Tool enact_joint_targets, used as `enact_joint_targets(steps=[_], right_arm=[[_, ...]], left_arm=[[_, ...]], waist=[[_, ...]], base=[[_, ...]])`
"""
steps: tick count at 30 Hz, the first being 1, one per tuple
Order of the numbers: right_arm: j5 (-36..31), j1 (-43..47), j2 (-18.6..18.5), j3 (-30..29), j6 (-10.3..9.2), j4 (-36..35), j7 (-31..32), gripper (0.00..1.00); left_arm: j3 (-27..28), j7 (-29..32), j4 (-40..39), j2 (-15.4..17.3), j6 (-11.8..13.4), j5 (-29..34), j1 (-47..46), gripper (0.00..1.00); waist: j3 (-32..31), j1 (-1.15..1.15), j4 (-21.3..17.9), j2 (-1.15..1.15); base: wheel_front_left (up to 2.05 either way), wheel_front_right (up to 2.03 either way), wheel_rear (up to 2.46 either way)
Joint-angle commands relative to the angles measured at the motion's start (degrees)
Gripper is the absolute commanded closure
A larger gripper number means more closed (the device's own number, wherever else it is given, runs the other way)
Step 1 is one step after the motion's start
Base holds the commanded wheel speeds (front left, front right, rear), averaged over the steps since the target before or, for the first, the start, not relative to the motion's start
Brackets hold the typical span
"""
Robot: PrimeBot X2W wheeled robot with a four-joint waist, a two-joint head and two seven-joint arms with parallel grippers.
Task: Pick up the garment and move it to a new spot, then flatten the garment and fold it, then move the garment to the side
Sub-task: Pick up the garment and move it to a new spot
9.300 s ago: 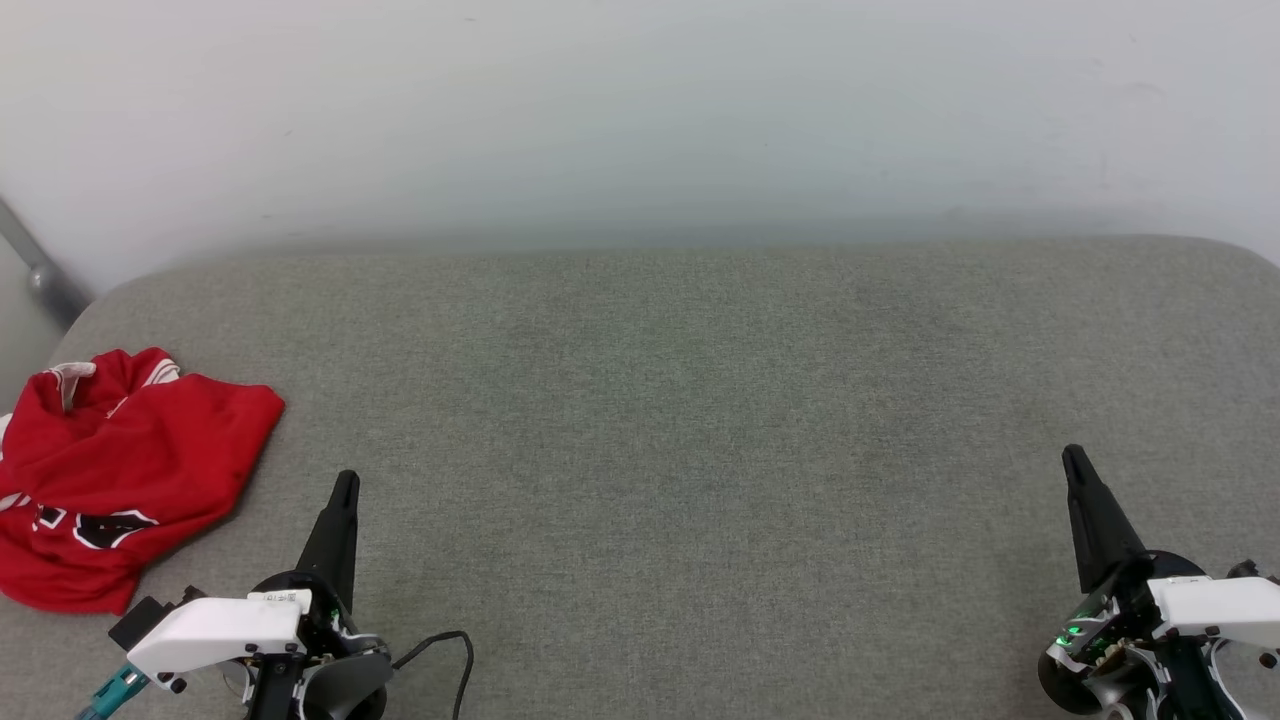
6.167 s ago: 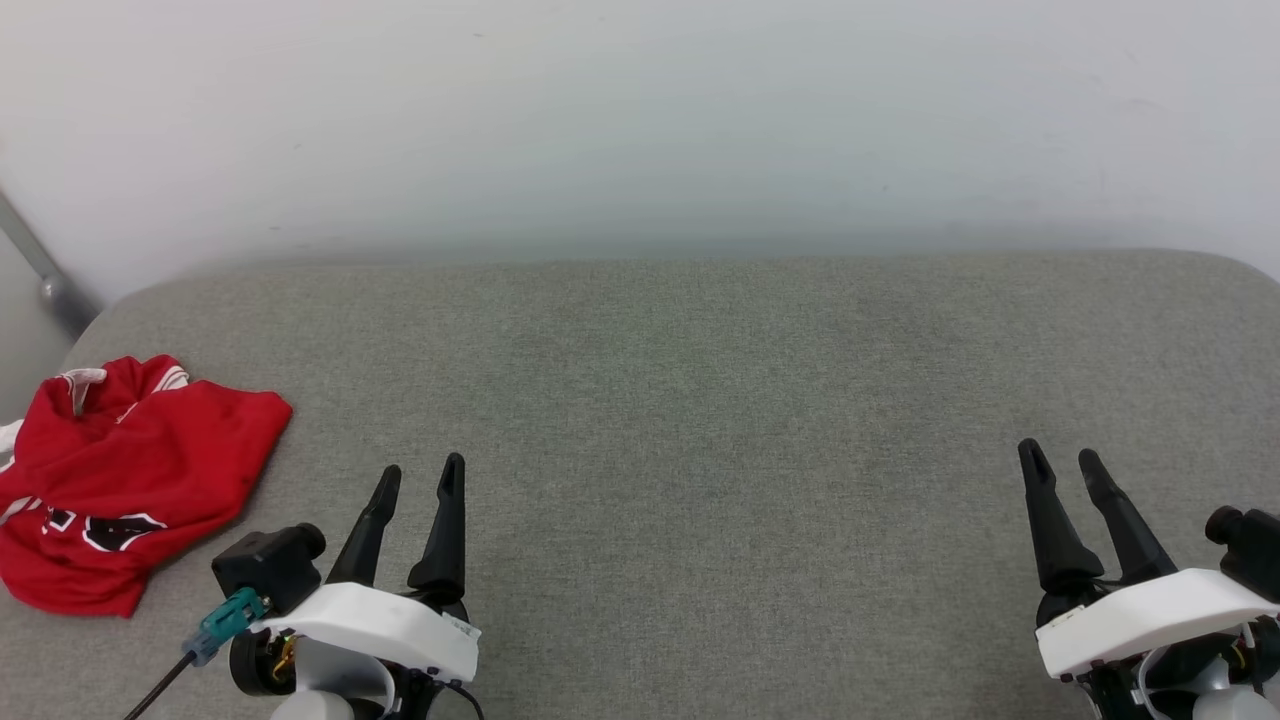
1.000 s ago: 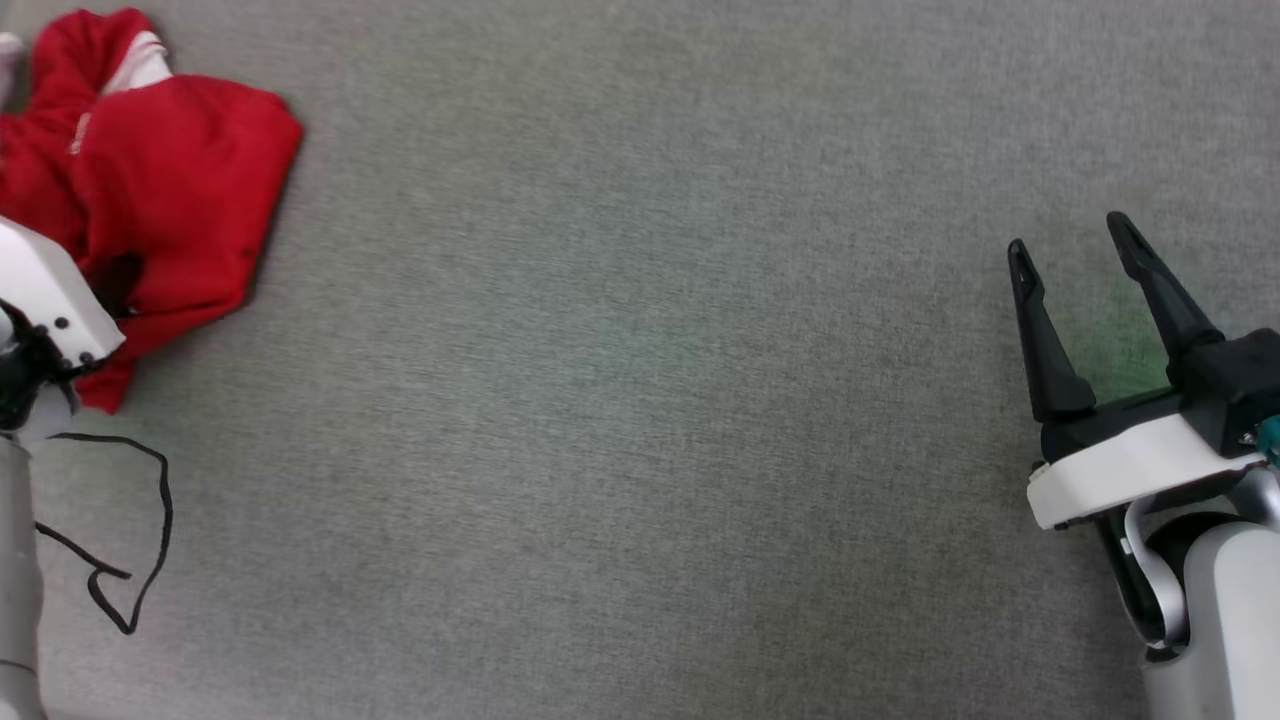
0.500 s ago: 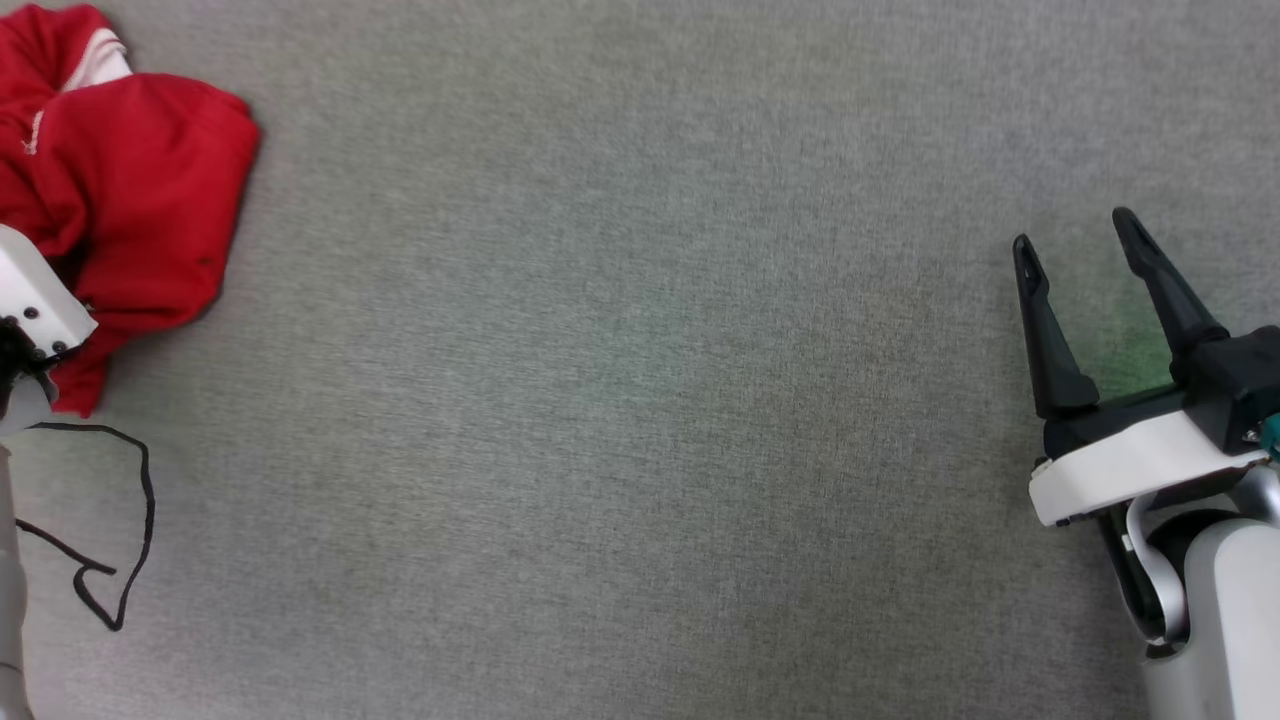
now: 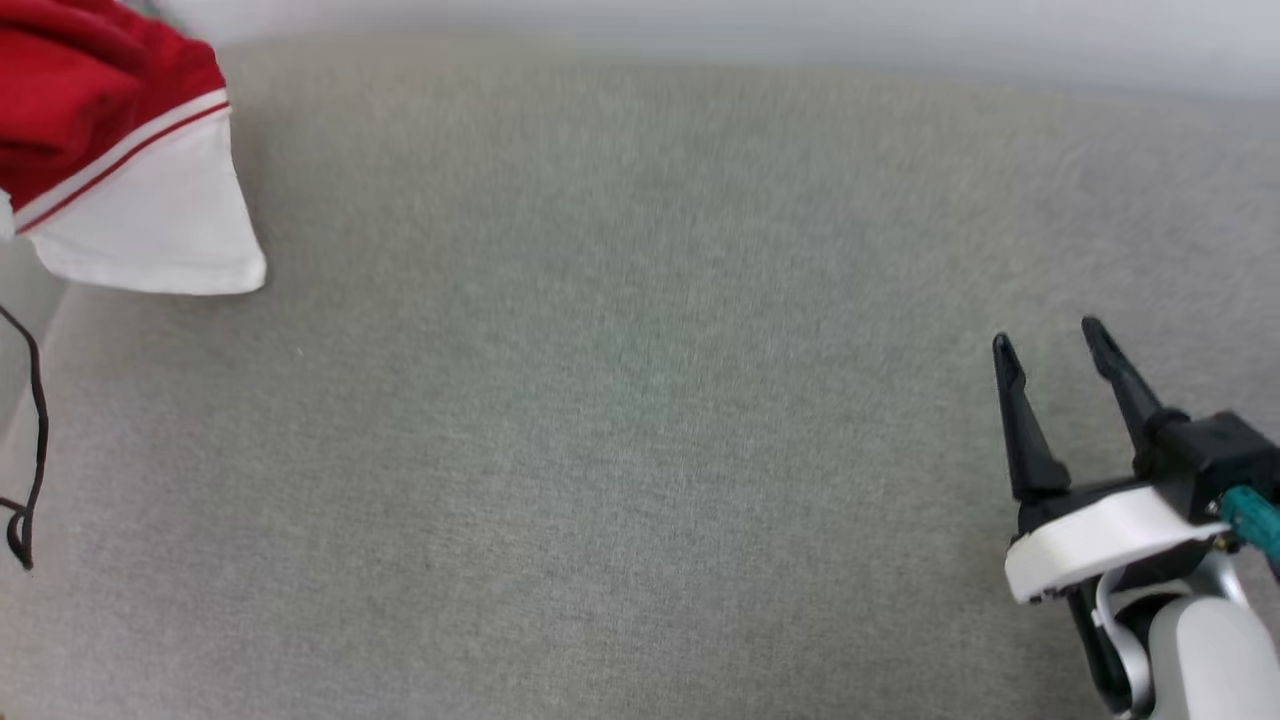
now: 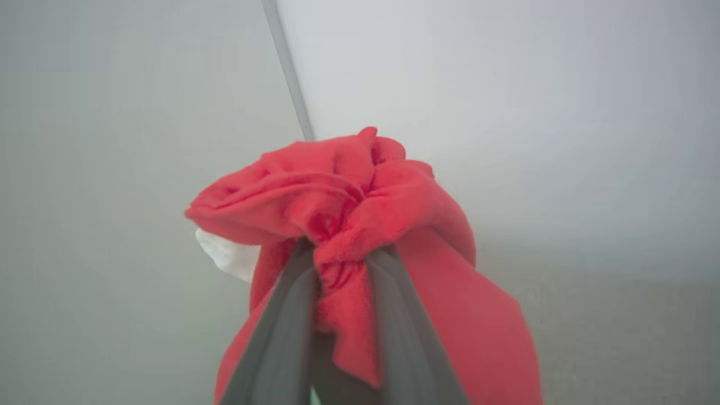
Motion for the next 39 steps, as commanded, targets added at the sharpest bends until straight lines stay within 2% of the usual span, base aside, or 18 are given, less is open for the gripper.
enact_joint_targets(steps=[1,6,12,20,26,29,33,38,39], right_arm=[[0.25,1.16,0.5,0.02,-0.04,0.16,-0.26,0.0],[0.83,3.76,1.21,-0.25,-0.04,0.37,-0.03,0.0],[1.37,5.82,1.6,0.5,-0.04,0.18,0.69,0.0],[1.58,7.84,1.78,0.07,-0.04,-0.81,1.71,0.0],[2.09,7.86,1.84,-0.73,-0.04,-1.37,1.5,0.0],[2.59,7.42,1.85,-0.66,-0.04,-1.36,1.22,0.0],[2.89,8.01,1.83,-0.96,-0.04,-0.75,0.79,0.0],[3.28,7.52,1.82,-1.22,-0.04,-0.4,0.56,0.0],[3.21,7.31,1.82,-1.27,-0.04,-0.33,0.48,0.0]], left_arm=[[-0.58,-1.86,-0.27,0.0,-0.22,0.69,-0.84,1.0],[-3.18,-6.93,-0.76,-1.69,-0.35,2.56,-2.29,1.0],[-6.32,-10.84,-2.53,-6.73,-0.84,2.53,-0.79,1.0],[-11.57,-11.13,-6.79,-17.28,-1.92,-0.65,3.71,1.0],[-18.12,-8.89,-12.64,-23.9,-2.72,-3.4,9.8,1.0],[-20.78,-7.87,-16.37,-25.11,-2.78,-5.4,15.42,1.0],[-23.94,-5.3,-20.14,-24.83,-2.75,-6.65,24.99,1.0],[-26.03,-3.24,-20.78,-23.53,-0.31,-5.87,34.73,1.0],[-26.57,-3.18,-20.31,-23.86,-0.02,-6.06,36.38,0.79]], waist=[[-5.26,0.0,-1.06,0.0],[-10.5,0.0,-4.0,0.0],[-13.76,0.0,-9.53,0.0],[-13.94,0.0,-16.66,0.0],[-12.12,0.0,-19.54,0.0],[-11.3,0.0,-20.47,0.0],[-11.01,0.0,-20.67,0.0],[-10.2,0.0,-19.48,0.0],[-10.2,0.0,-19.17,0.0]], base=[[0.0,0.0,0.0],[0.0,0.0,0.0],[0.0,0.0,0.0],[0.0,0.0,0.0],[0.0,0.0,0.0],[0.0,0.0,0.0],[0.0,0.0,0.0],[0.0,0.0,0.0],[0.0,0.0,0.0]])
